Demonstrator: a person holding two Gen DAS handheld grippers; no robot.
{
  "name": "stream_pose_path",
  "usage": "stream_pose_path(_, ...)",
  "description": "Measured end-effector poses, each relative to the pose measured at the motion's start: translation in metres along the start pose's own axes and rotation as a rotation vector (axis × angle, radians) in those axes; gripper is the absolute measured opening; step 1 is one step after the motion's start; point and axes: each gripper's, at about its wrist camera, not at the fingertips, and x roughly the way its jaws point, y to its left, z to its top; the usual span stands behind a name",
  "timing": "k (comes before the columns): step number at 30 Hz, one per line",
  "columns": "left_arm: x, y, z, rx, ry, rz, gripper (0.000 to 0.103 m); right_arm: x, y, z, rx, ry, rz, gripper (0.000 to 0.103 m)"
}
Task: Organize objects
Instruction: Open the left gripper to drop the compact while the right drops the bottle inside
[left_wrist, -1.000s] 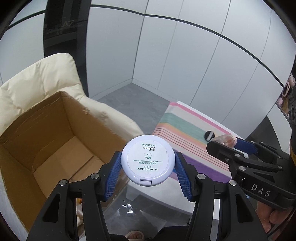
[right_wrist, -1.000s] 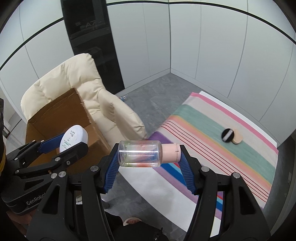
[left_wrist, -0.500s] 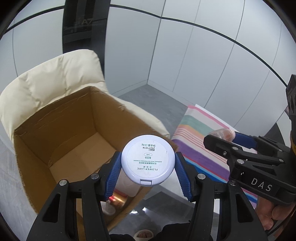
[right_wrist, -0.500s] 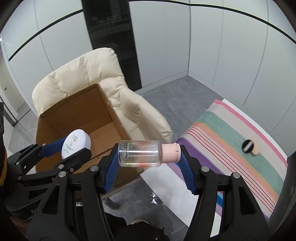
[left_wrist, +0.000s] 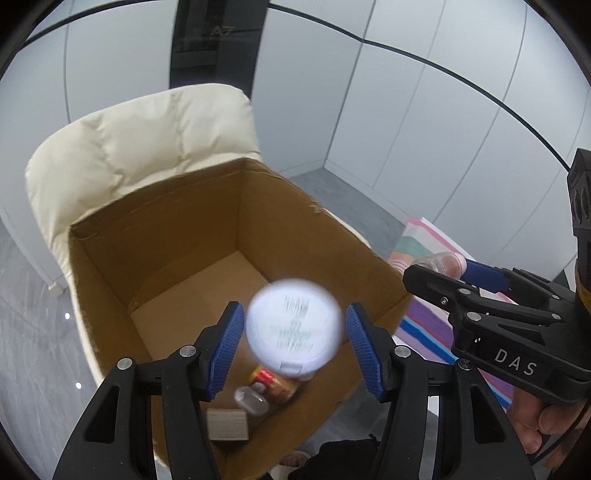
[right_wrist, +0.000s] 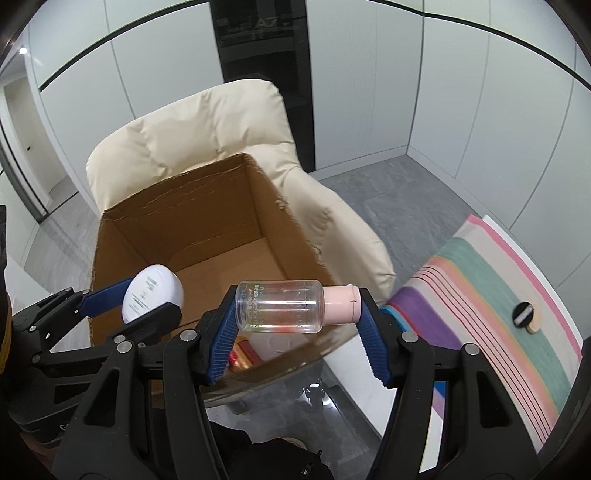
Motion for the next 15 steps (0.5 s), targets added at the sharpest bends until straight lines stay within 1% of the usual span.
stream_pose_path(3, -0.009, 0.008, -0.001, -0.01, -0.01, 0.012, 0.06, 0.005, 0.011, 0.003, -0.017, 0.006, 0.005, 0.063)
stream_pose_path(6, -0.011, 0.022, 0.002, -0.034, -0.02, 0.035, 0.064, 0.009, 0.021, 0.005, -0.036, 0.006, 0.007, 0.063)
stream_pose_path(9, -0.015, 0.033, 0.003, -0.062, -0.026, 0.061, 0.073, 0.011, 0.031, 0.006, -0.052, 0.008, 0.021, 0.063)
stream_pose_path(11, -0.015, 0.04, 0.004, -0.081, -0.029, 0.086, 0.083, 0.013, 0.036, 0.007, -0.056, 0.007, 0.022, 0.063)
stream_pose_path(12, -0.017, 0.042, 0.004, -0.091, -0.031, 0.1, 0.086, 0.014, 0.038, 0.007, -0.059, 0.004, 0.023, 0.063)
stream_pose_path(13, -0.018, 0.044, 0.004, -0.097, -0.036, 0.11, 0.09, 0.014, 0.04, 0.007, -0.063, 0.003, 0.024, 0.065)
stream_pose_path(14, -0.018, 0.045, 0.005, -0.099, -0.041, 0.115, 0.094, 0.015, 0.041, 0.007, -0.067, 0.001, 0.023, 0.071)
stream_pose_path(15, -0.019, 0.047, 0.005, -0.102, -0.046, 0.127, 0.095, 0.015, 0.042, 0.008, -0.069, -0.001, 0.022, 0.074)
